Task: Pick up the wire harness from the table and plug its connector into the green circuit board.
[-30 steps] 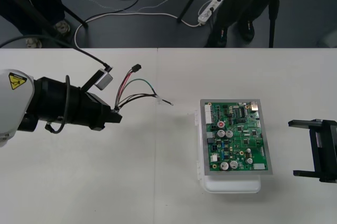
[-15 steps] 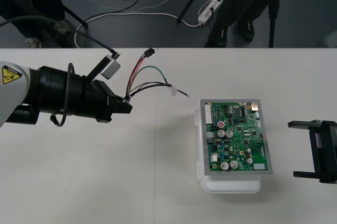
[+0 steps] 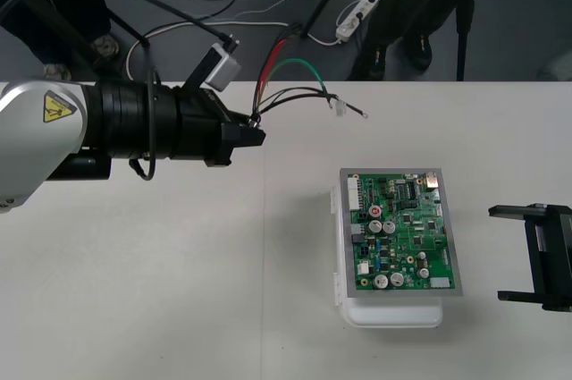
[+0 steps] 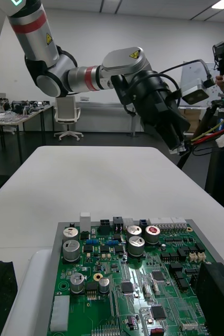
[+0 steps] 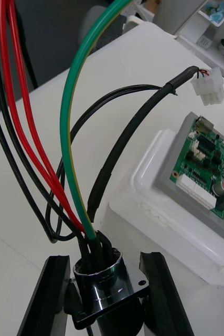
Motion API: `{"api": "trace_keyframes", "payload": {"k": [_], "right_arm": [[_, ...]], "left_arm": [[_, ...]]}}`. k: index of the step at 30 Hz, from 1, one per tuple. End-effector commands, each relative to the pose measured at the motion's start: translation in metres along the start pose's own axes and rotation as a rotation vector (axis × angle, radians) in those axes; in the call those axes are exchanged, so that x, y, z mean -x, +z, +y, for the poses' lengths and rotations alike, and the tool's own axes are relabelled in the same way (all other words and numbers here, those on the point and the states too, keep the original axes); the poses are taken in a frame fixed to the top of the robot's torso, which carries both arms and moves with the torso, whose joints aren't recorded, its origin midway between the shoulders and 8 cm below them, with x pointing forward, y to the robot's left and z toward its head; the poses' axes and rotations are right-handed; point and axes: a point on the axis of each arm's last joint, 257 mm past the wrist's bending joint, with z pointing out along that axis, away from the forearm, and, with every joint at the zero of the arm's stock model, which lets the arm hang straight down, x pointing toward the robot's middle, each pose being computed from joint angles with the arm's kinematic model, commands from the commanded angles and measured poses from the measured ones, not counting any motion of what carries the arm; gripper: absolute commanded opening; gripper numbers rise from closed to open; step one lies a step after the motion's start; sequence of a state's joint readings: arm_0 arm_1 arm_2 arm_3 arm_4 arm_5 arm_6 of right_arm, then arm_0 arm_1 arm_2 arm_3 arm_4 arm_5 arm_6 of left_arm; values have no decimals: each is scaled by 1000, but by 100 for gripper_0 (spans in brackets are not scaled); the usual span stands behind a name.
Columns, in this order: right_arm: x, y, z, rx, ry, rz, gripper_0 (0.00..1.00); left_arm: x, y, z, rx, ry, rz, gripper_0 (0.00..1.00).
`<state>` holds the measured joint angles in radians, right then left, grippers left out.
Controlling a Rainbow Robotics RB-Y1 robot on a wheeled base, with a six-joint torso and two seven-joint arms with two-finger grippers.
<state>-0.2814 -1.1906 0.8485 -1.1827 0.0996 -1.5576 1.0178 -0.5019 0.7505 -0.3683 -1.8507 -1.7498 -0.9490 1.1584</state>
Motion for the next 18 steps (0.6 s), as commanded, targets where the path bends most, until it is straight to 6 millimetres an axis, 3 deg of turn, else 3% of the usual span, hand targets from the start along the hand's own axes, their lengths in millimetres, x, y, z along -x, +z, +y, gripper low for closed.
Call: {"api": "trace_keyframes", "payload": {"k": [1, 11, 18], "right_arm": [[9, -2, -10, 0, -27, -7, 100], [11, -3, -14, -5, -39, -9, 100], [13, -2, -16, -5, -41, -11, 100]], "left_arm": [[75, 0, -14, 9, 221, -126, 0], [122, -1, -24, 19, 373, -159, 0], [126, 4, -30, 22, 491, -160, 0]]}}
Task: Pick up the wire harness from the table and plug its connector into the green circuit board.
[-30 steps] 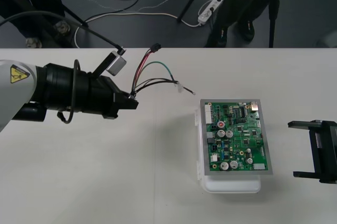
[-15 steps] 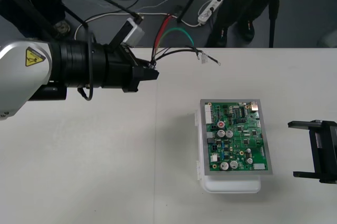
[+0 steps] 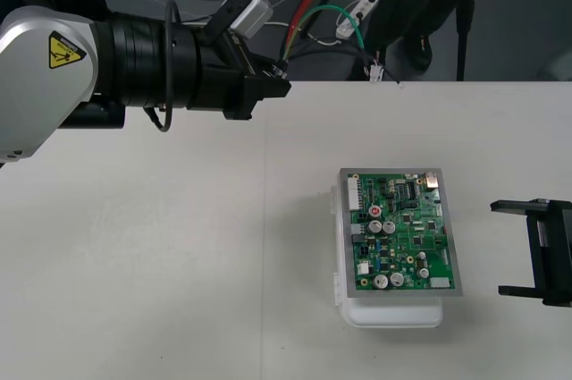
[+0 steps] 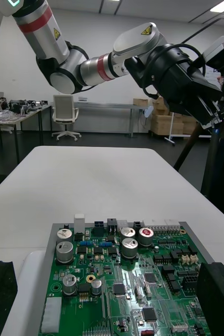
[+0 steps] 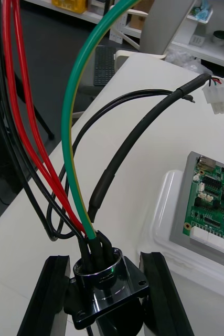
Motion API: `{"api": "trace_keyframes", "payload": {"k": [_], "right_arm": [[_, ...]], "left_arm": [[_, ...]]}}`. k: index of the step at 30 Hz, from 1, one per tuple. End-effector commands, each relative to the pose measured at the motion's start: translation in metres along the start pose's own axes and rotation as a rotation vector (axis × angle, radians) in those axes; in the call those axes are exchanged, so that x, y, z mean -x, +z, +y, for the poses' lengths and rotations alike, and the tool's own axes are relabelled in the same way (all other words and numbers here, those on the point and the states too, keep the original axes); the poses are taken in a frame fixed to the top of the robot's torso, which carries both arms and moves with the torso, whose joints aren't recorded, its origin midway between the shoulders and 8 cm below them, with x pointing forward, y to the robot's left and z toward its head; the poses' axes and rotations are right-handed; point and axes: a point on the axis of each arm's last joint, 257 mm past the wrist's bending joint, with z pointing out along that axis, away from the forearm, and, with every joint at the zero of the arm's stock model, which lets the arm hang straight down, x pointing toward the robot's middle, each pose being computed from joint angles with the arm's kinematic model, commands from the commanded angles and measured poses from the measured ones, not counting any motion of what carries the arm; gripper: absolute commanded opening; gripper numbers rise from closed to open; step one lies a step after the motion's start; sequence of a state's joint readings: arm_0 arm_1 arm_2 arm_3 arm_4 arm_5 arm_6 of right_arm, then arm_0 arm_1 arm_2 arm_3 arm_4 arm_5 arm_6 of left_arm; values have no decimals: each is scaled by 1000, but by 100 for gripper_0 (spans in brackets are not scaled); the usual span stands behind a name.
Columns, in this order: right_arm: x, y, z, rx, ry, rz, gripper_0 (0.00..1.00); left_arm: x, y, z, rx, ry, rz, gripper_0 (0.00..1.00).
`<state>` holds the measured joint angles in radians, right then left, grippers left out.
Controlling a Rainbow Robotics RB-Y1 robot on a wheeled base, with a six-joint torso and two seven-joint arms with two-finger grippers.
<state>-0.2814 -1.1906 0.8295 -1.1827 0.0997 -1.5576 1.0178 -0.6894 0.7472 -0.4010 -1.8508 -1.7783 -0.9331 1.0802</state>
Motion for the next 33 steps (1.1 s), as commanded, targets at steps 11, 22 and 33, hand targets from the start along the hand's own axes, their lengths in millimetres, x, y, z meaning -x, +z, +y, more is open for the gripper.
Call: {"api": "trace_keyframes", "payload": {"k": [11, 22, 33], "right_arm": [[12, -2, -11, 7, -13, -8, 100], [20, 2, -10, 25, 99, -21, 100], [53, 9, -23, 43, 194, -68, 100]], "left_arm": [[54, 31, -30, 49, 318, -234, 0], [47, 40, -34, 107, 402, -285, 0], [29, 46, -31, 156, 499, -257, 0]]}}
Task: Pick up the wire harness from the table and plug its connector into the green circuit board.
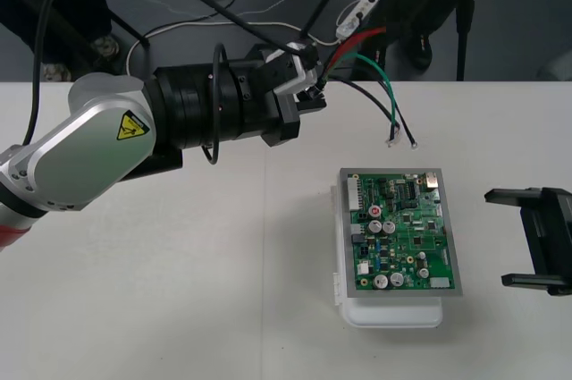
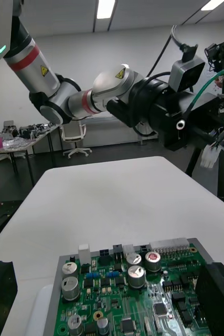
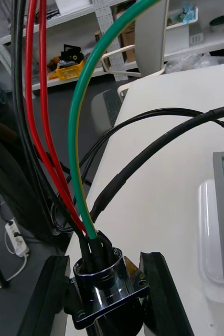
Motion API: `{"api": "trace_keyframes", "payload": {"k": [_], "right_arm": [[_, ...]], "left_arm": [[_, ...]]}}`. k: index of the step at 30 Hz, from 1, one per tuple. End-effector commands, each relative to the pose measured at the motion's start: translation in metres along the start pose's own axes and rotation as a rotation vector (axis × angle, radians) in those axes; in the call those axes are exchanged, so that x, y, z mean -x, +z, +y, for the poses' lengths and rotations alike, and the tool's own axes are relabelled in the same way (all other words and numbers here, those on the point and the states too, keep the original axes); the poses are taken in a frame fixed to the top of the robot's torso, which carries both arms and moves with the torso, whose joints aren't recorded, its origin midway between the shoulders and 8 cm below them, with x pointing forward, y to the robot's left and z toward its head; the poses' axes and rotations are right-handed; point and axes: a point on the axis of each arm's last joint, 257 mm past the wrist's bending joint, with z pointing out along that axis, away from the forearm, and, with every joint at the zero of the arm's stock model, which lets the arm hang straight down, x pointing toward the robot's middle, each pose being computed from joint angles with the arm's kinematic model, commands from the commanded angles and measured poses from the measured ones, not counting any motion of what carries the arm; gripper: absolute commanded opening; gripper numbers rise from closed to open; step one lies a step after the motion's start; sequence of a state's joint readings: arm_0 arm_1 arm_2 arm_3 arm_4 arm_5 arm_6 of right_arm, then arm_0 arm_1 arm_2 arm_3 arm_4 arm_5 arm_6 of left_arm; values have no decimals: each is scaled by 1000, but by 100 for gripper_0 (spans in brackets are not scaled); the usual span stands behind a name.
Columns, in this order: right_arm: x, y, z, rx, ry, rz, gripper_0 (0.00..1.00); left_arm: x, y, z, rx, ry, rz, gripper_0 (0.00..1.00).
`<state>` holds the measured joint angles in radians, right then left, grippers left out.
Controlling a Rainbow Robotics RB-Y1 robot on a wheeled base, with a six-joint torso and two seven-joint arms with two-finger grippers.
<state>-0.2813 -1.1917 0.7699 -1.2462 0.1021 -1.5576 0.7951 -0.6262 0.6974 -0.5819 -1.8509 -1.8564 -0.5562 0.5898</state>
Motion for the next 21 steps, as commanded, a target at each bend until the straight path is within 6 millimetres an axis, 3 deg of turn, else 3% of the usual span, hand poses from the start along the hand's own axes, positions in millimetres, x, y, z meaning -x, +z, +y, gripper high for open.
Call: {"api": "trace_keyframes", "payload": {"k": [1, 13, 21], "right_arm": [[34, -2, -7, 24, 40, -17, 100], [75, 11, -18, -72, 120, -38, 100], [91, 28, -18, -134, 158, -4, 100]], "left_arm": [[22, 5, 3, 73, 38, -66, 0], [4, 15, 2, 94, -20, -52, 0], [-6, 29, 9, 130, -80, -56, 0]]}}
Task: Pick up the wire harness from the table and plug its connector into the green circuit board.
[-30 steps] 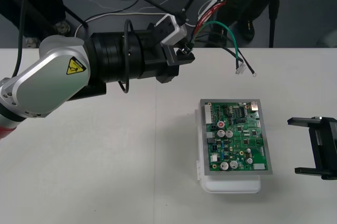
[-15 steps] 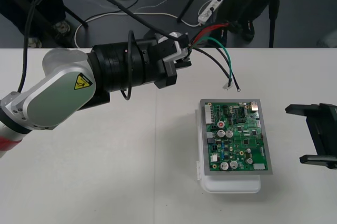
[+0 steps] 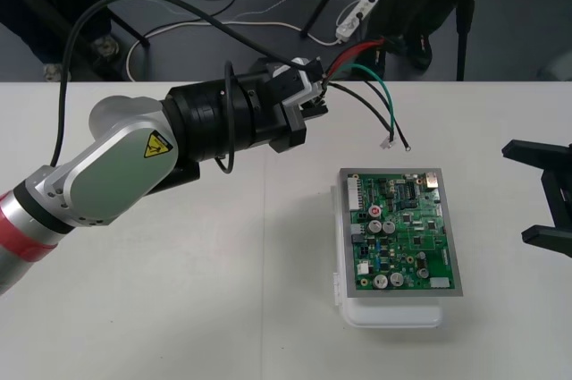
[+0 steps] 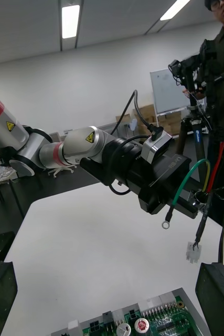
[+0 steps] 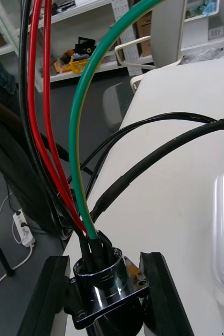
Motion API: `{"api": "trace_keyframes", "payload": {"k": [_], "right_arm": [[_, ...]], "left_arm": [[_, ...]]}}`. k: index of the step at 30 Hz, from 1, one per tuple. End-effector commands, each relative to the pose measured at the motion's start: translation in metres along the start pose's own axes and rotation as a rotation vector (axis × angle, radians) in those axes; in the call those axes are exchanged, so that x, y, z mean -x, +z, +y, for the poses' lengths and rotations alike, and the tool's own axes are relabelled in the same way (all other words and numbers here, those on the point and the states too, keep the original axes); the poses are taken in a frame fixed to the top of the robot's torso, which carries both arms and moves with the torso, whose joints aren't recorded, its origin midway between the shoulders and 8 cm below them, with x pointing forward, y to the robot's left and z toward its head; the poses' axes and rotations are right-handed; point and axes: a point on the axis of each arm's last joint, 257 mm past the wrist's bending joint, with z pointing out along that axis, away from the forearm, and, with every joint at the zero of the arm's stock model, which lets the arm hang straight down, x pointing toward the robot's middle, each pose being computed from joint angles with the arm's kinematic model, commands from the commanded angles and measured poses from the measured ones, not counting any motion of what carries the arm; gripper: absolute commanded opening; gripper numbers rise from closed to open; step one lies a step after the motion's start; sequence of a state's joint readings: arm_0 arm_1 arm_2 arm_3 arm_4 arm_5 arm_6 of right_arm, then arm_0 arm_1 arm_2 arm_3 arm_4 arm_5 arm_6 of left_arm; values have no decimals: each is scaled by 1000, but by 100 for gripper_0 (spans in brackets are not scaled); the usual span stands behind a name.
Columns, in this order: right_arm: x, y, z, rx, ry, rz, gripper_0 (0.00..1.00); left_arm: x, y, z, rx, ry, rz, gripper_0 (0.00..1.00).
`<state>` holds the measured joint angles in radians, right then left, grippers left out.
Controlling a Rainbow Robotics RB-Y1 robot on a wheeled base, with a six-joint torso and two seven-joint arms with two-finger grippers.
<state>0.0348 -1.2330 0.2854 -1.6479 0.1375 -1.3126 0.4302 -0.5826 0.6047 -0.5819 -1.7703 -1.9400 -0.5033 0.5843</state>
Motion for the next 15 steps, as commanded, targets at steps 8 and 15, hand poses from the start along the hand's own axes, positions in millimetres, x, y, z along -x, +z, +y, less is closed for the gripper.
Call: {"api": "trace_keyframes", "payload": {"k": [8, 15], "right_arm": [[20, 32, 0, -115, 76, 32, 100], [25, 54, -14, -204, 83, 26, 100]], "left_arm": [[23, 14, 14, 75, -52, -80, 0], [27, 16, 13, 75, -68, -89, 0]]}}
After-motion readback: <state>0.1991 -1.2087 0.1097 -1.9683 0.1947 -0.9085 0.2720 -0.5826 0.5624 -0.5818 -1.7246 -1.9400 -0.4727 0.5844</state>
